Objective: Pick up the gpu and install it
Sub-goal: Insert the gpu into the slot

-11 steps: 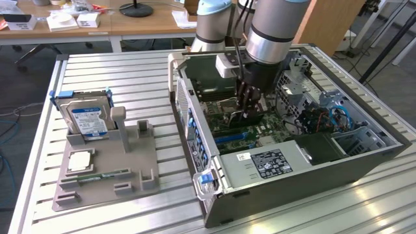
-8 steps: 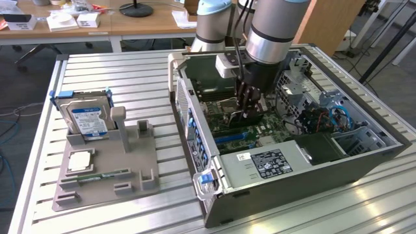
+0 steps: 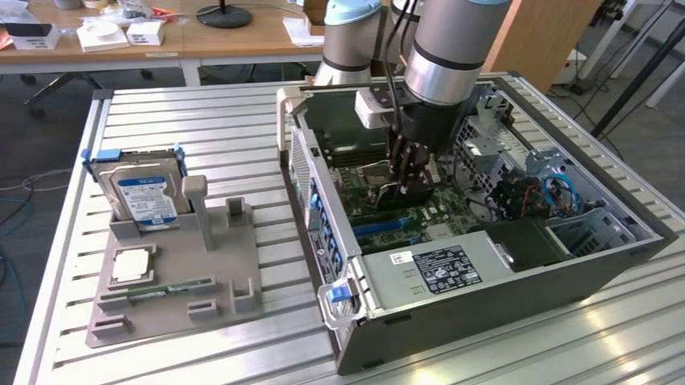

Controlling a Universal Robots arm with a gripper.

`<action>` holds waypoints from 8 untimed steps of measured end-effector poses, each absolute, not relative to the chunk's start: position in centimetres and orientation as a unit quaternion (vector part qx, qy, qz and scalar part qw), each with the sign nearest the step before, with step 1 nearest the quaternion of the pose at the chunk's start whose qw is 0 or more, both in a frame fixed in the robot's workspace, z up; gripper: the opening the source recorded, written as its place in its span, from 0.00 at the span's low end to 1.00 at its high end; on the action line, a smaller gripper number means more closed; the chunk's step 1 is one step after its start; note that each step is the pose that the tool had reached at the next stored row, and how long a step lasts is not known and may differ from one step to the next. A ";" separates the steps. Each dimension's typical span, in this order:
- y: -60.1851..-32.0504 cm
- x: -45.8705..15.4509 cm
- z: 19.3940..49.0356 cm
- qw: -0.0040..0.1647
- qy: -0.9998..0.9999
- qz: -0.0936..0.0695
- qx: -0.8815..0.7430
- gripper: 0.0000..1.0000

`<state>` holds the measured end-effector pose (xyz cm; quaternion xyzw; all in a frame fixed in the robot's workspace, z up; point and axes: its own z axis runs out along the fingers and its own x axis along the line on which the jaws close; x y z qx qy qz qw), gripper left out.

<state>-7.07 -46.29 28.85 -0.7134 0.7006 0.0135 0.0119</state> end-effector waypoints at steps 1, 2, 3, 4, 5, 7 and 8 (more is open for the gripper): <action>-46.3 -7.1 28.9 0.012 0.701 0.013 -0.713 0.26; -46.3 -7.1 28.9 0.012 0.701 0.013 -0.713 0.26; -46.3 -7.1 28.9 0.012 0.701 0.013 -0.713 0.26; -46.3 -7.1 28.9 0.012 0.701 0.013 -0.713 0.26; -46.3 -7.1 28.9 0.012 0.701 0.013 -0.713 0.26; -46.3 -7.1 28.9 0.012 0.701 0.013 -0.713 0.26; -46.3 -7.1 28.9 0.012 0.701 0.013 -0.713 0.26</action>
